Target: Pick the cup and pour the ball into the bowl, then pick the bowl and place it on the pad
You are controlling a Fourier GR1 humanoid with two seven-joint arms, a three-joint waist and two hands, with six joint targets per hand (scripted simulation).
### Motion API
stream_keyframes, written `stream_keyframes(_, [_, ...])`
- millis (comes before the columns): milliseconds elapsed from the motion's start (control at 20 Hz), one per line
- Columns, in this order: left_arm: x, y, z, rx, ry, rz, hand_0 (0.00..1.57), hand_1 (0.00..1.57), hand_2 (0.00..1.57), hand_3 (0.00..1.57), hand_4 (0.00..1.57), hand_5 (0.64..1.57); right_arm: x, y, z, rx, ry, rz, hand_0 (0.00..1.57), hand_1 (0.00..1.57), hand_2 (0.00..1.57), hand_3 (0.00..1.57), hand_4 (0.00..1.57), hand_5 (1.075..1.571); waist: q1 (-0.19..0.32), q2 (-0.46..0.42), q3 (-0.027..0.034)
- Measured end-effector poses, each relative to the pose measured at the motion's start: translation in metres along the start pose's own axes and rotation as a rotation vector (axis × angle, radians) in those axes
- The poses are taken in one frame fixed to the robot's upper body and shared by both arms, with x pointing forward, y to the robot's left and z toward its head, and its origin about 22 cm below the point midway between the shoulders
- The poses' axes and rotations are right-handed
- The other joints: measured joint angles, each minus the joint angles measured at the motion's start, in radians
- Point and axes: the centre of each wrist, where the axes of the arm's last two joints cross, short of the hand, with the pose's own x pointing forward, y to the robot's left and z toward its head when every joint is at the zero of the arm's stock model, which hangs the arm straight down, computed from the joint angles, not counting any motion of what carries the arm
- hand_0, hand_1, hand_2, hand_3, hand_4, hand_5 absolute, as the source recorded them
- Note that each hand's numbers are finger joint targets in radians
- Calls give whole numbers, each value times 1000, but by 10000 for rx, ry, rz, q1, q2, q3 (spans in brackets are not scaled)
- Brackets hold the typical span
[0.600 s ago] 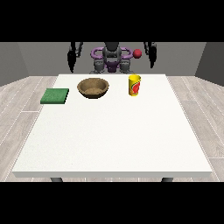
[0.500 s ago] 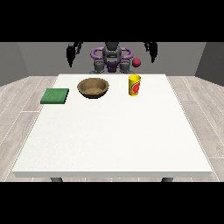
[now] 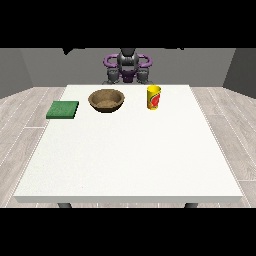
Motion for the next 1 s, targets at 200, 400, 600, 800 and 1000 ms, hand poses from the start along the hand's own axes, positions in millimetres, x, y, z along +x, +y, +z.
stream_keyframes(200, [4, 15, 1, 236, -669, 193, 0, 0, 0, 0, 0, 1544, 4, -14, 6, 49, -601, -231, 0, 0, 0, 0, 0, 1570, -59, 692, -15])
stream_keyframes(400, [5, 21, -7, 257, -1383, 177, 0, 0, 0, 0, 0, 1536, 7, -15, -2, 77, -1260, -271, 0, 0, 0, 0, 0, 1570, -48, 1442, -18])
stream_keyframes(600, [-5, 14, -17, 332, -1976, 128, 0, 0, 0, 0, 0, 1527, 3, -11, -10, 176, -1729, -335, 0, 0, 0, 0, 0, 1570, -125, 2144, -21])
stream_keyframes(800, [-32, 18, -21, 568, -2390, 64, 0, 0, 0, 0, 0, 1527, 2, -8, -12, 443, -2058, -369, 0, 0, 0, 0, 0, 1571, -394, 2661, -24])
stream_keyframes(1000, [-63, -3, -22, 608, -2713, 32, 0, 0, 0, 0, 0, 1520, -1, -7, -19, 419, -2431, -351, 0, 0, 0, 0, 0, 1571, -441, 3085, -25])
